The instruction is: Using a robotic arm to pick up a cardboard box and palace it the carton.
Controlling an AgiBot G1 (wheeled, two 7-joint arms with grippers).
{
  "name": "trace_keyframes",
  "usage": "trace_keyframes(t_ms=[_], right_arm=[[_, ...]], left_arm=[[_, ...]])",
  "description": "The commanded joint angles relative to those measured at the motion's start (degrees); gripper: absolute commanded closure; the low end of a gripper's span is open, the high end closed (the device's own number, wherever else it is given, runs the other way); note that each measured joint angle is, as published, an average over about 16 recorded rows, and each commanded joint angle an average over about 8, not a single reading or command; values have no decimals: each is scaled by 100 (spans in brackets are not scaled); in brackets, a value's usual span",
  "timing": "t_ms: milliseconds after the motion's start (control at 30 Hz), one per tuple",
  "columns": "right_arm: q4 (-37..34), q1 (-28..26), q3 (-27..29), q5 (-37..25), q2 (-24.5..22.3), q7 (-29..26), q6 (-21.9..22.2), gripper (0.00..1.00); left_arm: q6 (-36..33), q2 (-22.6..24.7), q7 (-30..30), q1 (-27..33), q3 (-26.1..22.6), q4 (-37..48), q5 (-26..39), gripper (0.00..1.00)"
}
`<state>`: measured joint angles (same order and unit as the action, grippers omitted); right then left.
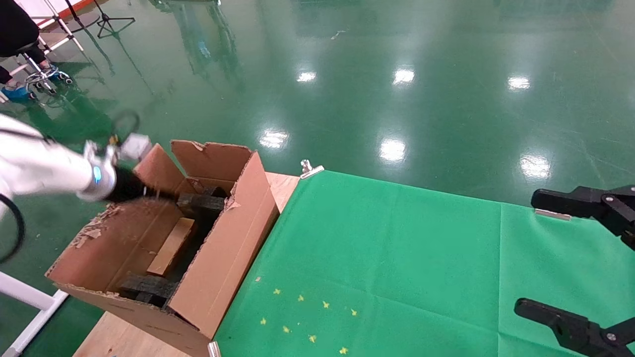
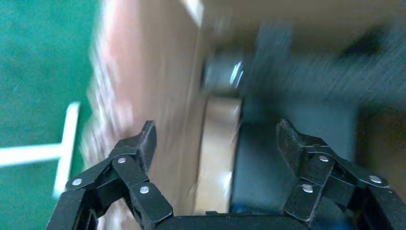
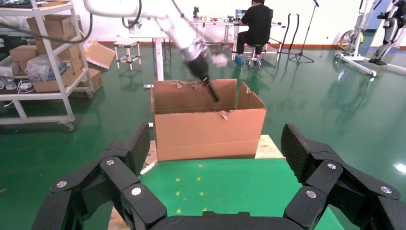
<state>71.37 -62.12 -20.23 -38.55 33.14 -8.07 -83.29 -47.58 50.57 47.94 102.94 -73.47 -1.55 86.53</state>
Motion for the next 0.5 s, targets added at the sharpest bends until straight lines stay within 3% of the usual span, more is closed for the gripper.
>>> trace_keyframes(t_ms=[33, 267, 500], right_arm=[[0, 0, 0, 0, 0, 0, 0, 0], [0, 0, 0, 0, 0, 0, 0, 0], [0, 0, 0, 1, 0, 0, 1, 0]], left_arm=[[-22, -32, -7, 203, 70, -63, -101, 0], [-708, -332, 20, 822, 514, -784, -767, 0], [-1520, -640, 468, 689, 1264, -1549, -2024, 0]])
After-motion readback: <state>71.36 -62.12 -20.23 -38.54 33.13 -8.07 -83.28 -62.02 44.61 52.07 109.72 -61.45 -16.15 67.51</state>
